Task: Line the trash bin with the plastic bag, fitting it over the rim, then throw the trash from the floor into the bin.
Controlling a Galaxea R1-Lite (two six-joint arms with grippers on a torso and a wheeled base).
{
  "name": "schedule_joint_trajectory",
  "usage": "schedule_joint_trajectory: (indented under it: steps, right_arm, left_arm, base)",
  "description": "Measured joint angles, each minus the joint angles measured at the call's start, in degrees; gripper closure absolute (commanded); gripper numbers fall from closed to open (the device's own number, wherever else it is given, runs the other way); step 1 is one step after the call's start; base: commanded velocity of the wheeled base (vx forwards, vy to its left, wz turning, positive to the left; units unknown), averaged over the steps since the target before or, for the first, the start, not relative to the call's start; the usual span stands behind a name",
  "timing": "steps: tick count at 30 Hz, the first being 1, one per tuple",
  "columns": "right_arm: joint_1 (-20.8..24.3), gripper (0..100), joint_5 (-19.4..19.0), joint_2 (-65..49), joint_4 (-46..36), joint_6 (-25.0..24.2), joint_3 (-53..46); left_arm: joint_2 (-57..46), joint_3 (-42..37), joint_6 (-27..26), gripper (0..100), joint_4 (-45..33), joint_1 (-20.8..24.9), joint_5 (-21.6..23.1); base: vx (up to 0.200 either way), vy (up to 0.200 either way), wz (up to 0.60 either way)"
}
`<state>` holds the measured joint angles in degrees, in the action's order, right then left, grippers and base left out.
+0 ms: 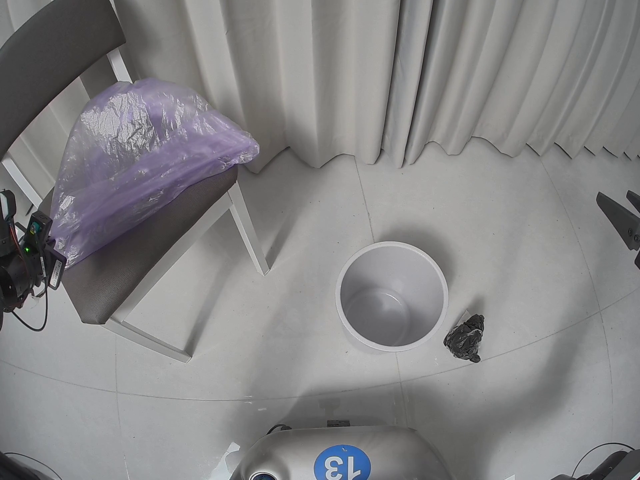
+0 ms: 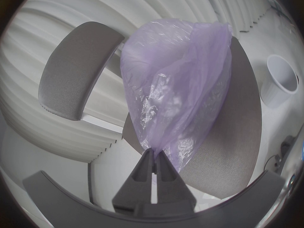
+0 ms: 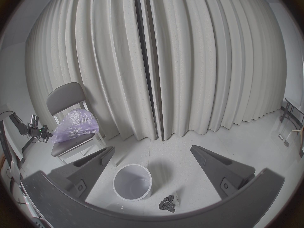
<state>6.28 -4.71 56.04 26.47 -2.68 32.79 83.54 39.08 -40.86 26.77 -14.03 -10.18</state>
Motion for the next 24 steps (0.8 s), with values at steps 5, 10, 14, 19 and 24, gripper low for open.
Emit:
schedule_joint_trajectory:
  steps: [5,10,14,19,24]
  right_arm:
    - [0.39,0,0.00,-0.10,0.00,0.12,-1.10]
    - [0.68,0,0.02,-0.26,-0.02,0.01,-2.47]
    - [0.91,0,0.04,-0.45,-0.02,0.01,-3.35]
    - [3.75,0,0.06,-0.56,0.35,0.11,-4.38]
    - [6.03,0,0.06,-0.50,0.57,0.34,-4.85]
  left_arm:
    - [0.11,-0.44,4.55,100,2.35,0.23,1.91]
    - [-1.07,-0.78,7.07,100,3.57,0.98,3.47]
    - [-3.39,-0.41,8.18,100,3.23,1.30,6.13]
    - [-6.21,-0.30,9.41,100,2.90,2.13,8.55]
    - [-8.55,-0.33,15.06,100,1.94,5.74,9.56]
  base:
    - [0.000,0.000,0.00]
    - [0.000,0.000,0.00]
    - [0.000,0.000,0.00]
    - [0.000,0.000,0.00]
    - [0.000,0.000,0.00]
